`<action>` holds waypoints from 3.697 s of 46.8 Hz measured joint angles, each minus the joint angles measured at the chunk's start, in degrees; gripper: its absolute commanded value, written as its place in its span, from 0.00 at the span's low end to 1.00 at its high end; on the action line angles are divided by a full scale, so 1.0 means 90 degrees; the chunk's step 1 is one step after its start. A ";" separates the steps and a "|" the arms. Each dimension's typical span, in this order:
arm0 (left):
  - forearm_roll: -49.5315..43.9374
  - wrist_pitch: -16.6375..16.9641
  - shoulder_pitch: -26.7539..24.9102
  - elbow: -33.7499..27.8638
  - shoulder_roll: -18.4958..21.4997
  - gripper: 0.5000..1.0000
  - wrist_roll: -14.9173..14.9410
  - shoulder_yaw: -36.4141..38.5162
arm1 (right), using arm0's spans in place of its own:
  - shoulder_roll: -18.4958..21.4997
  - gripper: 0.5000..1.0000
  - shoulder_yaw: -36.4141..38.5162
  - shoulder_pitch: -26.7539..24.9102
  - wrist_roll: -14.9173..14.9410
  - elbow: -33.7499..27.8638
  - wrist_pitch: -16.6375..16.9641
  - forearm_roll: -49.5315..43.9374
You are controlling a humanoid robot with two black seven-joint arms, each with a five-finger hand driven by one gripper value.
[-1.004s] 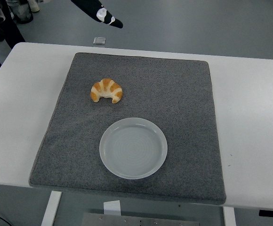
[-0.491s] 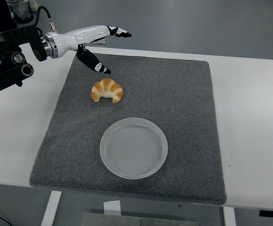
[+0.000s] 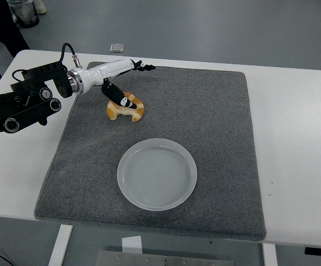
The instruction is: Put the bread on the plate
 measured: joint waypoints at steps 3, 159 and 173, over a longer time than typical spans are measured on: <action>0.0000 0.0131 0.0059 0.0018 -0.0025 0.98 0.0001 0.0041 | 0.0000 0.90 0.0000 -0.0001 0.0000 0.0000 0.0000 0.0000; -0.0133 -0.0309 -0.1398 0.1532 0.0716 0.00 -0.0915 0.0195 | 0.0000 0.90 0.0008 0.0002 -0.0002 -0.0010 -0.0011 0.0000; -0.0075 -0.0934 -0.3017 0.1469 0.0591 0.00 -0.0849 0.0208 | 0.0000 0.90 0.0000 0.0004 -0.0002 -0.0010 -0.0008 0.0000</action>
